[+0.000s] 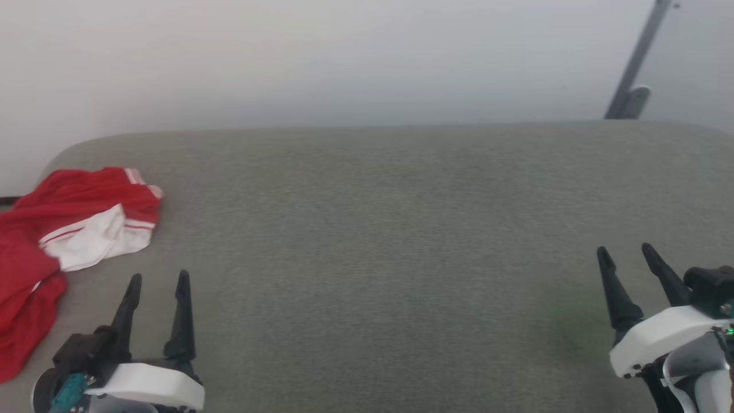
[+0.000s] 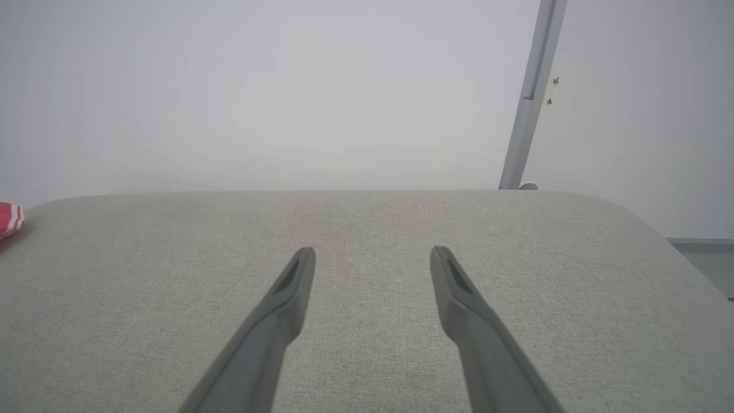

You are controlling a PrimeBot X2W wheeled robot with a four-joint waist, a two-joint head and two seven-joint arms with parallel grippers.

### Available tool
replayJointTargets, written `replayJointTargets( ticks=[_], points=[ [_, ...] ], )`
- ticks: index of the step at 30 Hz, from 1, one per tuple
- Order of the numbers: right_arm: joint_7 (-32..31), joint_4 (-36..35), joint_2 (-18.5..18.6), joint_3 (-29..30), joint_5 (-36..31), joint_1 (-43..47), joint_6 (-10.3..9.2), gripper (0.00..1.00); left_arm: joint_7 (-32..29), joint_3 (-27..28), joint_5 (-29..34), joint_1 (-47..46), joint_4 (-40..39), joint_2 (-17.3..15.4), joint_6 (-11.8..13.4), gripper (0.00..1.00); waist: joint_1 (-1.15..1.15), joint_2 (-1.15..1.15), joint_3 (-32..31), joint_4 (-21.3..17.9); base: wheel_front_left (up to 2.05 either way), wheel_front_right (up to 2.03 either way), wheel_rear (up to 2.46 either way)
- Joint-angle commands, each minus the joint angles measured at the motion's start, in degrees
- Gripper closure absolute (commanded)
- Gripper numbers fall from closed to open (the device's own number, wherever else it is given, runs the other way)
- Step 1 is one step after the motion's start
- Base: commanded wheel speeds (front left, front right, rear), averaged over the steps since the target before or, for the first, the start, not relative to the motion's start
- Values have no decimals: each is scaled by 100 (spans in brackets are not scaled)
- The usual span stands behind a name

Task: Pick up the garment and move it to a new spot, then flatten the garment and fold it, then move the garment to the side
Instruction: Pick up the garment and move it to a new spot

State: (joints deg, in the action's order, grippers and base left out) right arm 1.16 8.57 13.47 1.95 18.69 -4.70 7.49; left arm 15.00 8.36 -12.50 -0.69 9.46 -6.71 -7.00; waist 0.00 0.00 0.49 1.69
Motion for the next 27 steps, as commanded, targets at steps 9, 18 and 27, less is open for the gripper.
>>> replayJointTargets(
  ticks=[9,18,27],
  points=[
    [-47,49,-52,-535,54,-237,0,0,3,216,-69,-184,238,-132,129,0,0,0,-171,886,0,0,0],
    [-9,220,-65,-1028,148,-428,0,0,-108,309,-175,-81,155,-211,225,0,0,0,-270,1684,0,0,0],
    [62,371,-81,-1196,166,-506,-1,0,-184,299,-266,23,53,-172,309,0,0,0,-305,2173,0,0,0]
  ],
)
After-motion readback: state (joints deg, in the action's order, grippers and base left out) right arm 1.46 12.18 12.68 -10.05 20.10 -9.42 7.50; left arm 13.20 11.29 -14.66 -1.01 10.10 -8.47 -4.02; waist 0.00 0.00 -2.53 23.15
